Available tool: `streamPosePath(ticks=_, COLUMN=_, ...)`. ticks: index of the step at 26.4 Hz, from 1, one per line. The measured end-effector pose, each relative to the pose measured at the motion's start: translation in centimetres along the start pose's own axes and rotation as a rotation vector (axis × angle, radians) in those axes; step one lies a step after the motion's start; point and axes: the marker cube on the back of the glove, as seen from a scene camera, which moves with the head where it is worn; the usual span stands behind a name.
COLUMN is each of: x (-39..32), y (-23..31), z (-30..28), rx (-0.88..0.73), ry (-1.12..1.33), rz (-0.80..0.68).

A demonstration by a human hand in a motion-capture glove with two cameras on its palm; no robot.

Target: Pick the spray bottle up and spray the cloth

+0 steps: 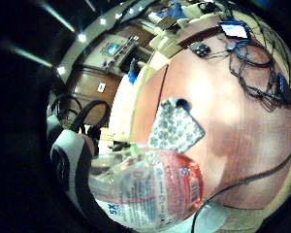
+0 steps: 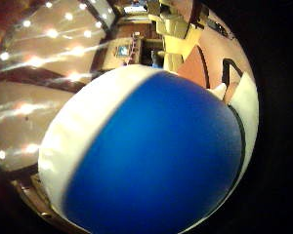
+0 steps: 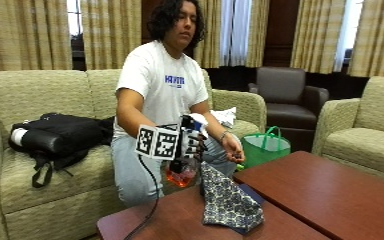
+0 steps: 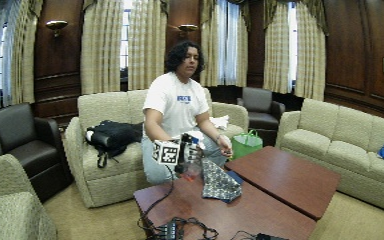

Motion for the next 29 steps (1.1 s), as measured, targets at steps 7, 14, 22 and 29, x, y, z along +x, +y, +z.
streamPosePath(ticks=7, x=-3.6, y=0.0, z=1.6, rx=-0.352, ry=0.186, rz=0.105)
streamPosePath(ticks=14, x=-4.5, y=-0.6, z=5.0, rx=-0.619, ry=0.427, rz=0.263)
streamPosePath(ticks=22, x=-1.5, y=-1.6, z=9.2, rx=-0.858, ry=0.783, rz=0.477)
streamPosePath(ticks=29, x=2.8, y=-2.0, z=12.4, rx=-0.975, ry=0.959, rz=0.633)
